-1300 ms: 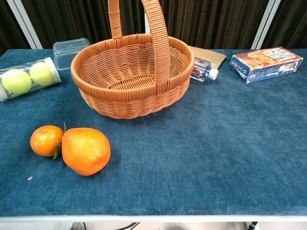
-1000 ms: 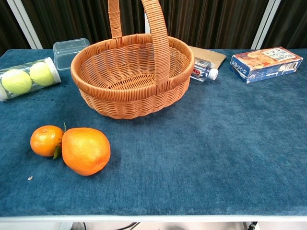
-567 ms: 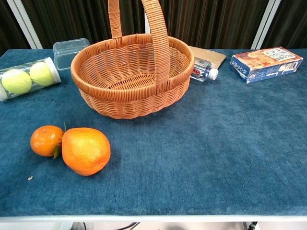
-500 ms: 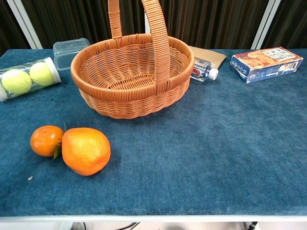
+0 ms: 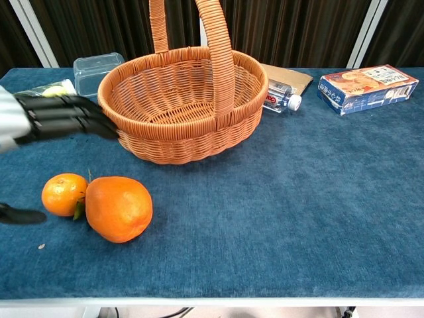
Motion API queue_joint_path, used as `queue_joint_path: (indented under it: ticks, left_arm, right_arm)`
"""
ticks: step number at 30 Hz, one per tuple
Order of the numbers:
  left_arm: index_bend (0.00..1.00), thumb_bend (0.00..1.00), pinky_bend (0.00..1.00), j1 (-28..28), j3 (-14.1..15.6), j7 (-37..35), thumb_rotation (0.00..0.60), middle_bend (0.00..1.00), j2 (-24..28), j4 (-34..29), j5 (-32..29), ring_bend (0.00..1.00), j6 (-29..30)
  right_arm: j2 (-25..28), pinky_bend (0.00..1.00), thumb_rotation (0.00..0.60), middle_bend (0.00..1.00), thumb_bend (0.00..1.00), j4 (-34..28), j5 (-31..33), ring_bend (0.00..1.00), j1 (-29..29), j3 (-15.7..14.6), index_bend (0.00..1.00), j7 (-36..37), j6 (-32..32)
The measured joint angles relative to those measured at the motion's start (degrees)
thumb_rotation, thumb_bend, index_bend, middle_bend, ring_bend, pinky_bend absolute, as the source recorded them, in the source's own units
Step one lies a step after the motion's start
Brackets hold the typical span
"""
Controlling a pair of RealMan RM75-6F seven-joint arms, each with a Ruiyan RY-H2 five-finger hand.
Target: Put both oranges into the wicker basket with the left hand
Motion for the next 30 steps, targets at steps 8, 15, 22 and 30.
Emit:
queue_joint_path:
  ticks: [8, 15, 22, 30]
  left_arm:
    - [0.17, 0.04, 0.28, -4.6, -1.0, 2.8, 0.6, 0.15, -4.9, 2.0, -2.7, 0.09, -7.6]
    - [0.17, 0.05, 0.28, -6.4, -2.0, 5.5, 0.6, 0.16, -6.3, 3.1, -6.8, 0.09, -11.4]
    - [0.28, 0.07, 0.27, -6.9, -2.0, 6.6, 0.6, 0.25, -6.6, 3.1, -9.9, 0.09, -12.3]
    - [0.36, 0.08, 0.28, -7.3, -1.3, 3.7, 0.6, 0.32, -7.5, 4.6, -10.0, 0.09, -11.2]
  right_arm:
    - [-0.3, 0.0, 0.6, 0.0, 0.33, 0.3, -0.8, 0.0, -0.3, -1.1, 0.0, -1.3, -0.2]
    - [-0.5, 0.0, 0.6, 0.0, 0.33, 0.3, -1.3, 0.0, -0.6, -1.4, 0.0, -1.6, 0.4]
    - [-1.0, 0.0, 0.6, 0.0, 0.33, 0.9, -0.9, 0.0, -0.6, -1.3, 0.0, -1.4, 0.3]
    - [-1.1, 0.0, 0.6, 0.0, 0.33, 1.3, -0.7, 0.0, -0.3, -1.2, 0.0, -1.7, -0.1]
